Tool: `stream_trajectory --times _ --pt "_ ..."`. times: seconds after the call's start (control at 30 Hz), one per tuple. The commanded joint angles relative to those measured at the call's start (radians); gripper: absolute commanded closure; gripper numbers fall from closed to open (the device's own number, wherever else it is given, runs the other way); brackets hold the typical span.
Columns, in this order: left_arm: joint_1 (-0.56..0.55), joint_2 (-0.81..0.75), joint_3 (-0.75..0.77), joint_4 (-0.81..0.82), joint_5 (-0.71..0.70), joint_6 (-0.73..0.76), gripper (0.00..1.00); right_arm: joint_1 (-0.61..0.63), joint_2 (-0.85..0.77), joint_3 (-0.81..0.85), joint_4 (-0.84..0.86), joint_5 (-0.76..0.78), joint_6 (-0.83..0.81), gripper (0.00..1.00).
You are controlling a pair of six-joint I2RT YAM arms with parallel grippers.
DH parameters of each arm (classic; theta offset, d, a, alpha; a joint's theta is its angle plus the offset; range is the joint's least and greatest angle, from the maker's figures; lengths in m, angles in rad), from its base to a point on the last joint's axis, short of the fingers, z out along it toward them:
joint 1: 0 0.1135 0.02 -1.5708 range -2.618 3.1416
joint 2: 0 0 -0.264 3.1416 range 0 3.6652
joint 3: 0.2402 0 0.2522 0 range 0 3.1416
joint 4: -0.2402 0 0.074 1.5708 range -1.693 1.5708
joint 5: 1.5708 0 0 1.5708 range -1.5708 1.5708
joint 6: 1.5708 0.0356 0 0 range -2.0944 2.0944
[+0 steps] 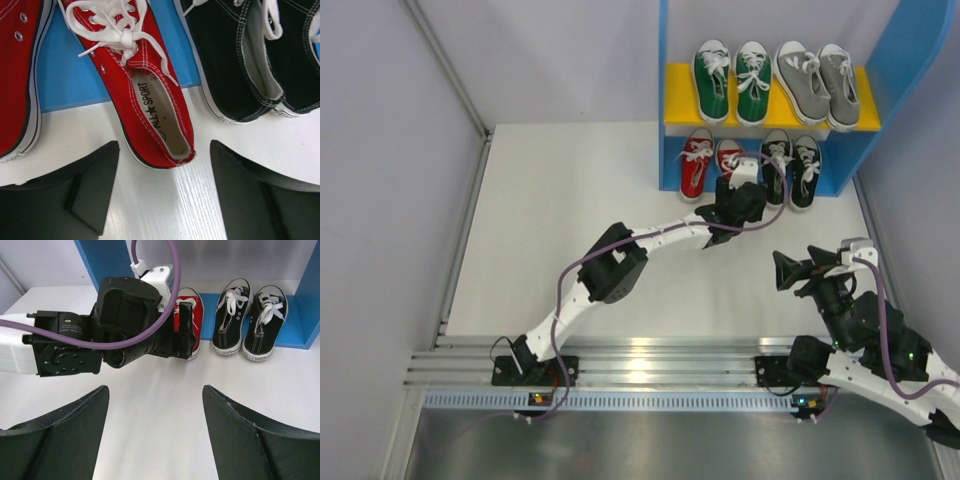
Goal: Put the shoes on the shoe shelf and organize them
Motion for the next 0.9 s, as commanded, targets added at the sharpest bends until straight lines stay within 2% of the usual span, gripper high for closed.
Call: stream_trajectory --times 0.0,0.07,0.27,0.3,0.43,0.7,0.87 --pt "0.008 0.017 0.052 0.037 0.0 0.018 0.25 0.002 -0.011 0.041 -0.006 0.006 -0.017 0.25" --pt "0.014 0.022 0.055 0.042 0.003 0.021 0.31 0.002 -0.011 0.041 -0.007 0.006 -0.019 0.25" --pt "0.024 0.021 0.06 0.05 0.005 0.041 0.69 0.002 -0.011 0.041 -0.006 0.004 -0.02 0.25" --pt "0.024 0.019 0.06 0.051 0.0 0.044 0.8 0.002 -0.012 0.041 -0.006 0.006 -0.019 0.25" --pt "0.024 0.005 0.061 0.09 -0.026 0.083 1.0 0.002 -0.014 0.043 -0.007 0.001 -0.017 0.25" --pt "0.059 -0.025 0.058 0.108 -0.089 0.147 1.0 0.002 -0.025 0.043 -0.012 -0.004 -0.013 0.25" --pt "0.093 -0.073 -0.006 0.137 -0.115 0.173 1.0 0.002 -0.025 0.04 -0.012 -0.002 -0.014 0.25"
